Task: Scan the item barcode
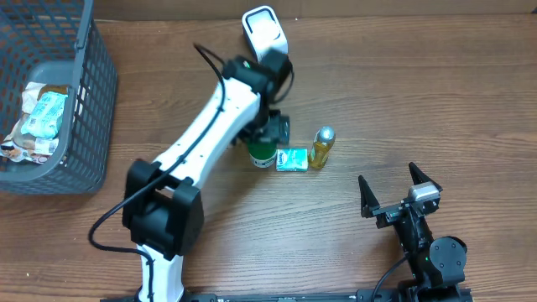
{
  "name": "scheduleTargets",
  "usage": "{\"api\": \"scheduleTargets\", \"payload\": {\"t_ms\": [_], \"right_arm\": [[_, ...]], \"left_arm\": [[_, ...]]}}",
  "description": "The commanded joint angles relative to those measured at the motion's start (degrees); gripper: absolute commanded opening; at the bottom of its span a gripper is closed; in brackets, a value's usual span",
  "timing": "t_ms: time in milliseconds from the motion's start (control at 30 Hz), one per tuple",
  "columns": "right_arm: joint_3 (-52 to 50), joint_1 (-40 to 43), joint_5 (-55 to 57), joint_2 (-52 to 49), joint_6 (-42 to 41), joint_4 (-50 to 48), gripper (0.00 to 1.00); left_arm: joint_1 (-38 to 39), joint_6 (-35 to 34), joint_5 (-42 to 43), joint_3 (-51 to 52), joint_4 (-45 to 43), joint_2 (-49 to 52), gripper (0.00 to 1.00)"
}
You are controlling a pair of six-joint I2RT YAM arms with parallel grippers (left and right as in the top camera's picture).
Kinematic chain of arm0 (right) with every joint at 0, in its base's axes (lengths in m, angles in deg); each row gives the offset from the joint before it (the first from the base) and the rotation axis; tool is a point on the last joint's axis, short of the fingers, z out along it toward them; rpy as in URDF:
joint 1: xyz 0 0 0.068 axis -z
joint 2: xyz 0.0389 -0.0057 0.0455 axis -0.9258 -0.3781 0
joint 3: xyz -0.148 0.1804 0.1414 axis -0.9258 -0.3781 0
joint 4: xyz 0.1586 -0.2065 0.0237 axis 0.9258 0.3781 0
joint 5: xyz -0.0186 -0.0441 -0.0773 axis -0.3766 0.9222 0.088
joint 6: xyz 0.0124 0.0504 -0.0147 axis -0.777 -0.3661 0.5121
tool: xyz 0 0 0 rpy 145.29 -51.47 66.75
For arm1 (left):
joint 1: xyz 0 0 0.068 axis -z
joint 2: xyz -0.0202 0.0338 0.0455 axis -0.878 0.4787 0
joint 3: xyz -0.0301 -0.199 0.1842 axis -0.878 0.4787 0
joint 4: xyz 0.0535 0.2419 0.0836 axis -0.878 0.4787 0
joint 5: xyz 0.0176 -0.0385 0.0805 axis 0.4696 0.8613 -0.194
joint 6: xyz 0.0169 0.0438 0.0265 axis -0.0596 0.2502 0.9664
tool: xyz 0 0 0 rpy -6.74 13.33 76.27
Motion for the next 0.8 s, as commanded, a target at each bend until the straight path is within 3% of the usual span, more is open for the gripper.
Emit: {"api": "scheduleTargets", "payload": {"t_ms": [0, 33, 67, 100, 133, 167, 367, 567, 667, 767], "right_arm": [[-0.6, 0.1, -0.3, 0.4, 0.1, -0.3, 1.00], [-0.6, 0.1, -0.3, 0.4, 0.1, -0.3, 1.00], [-0.6, 0.1, -0.3, 0.4, 0.1, -0.3, 1.00], [-0.6, 0.1, -0.3, 0.4, 0.1, -0.3, 1.00], [-0.6, 0.1, -0.3, 0.4, 0.1, -0.3, 1.00], [-0.6, 0.1, -0.3, 0.4, 0.1, -0.3, 1.00], [-0.6, 0.1, -0.3, 0.4, 0.1, -0.3, 1.00], [-0.6, 0.1, -0.3, 0.4, 0.1, -0.3, 1.00], [-0.6, 0.1, -0.3, 0.4, 0.1, -0.3, 1.00], [-0.6, 0.1, -0.3, 0.4, 0.1, -0.3, 1.00]], "left_arm": [[-2.5, 3.1, -2.8, -9.7, 4.5, -1.3, 0.95], [-3.0, 3.8, -2.8, -12.1, 5.9, -1.3, 0.90], [-3.6, 4.7, -2.9, -14.6, 7.3, -1.4, 0.75], [-4.3, 6.3, -2.9, -17.5, 8.5, -1.4, 0.51], [-4.9, 8.1, -2.9, -19.9, 9.4, -1.4, 0.17], [-5.7, 9.9, -3.0, -22.3, 10.2, -1.5, 0.04], [-12.3, 11.1, -9.8, -36.8, 17.1, -1.6, 0.04], [-19.2, 13.9, -23.0, -43.3, 16.6, -4.7, 0.07], [-23.1, 13.9, -29.4, -44.2, 14.7, -6.6, 0.38], [-27.4, 14.3, -31.5, -44.2, 12.5, -8.0, 0.56]]}}
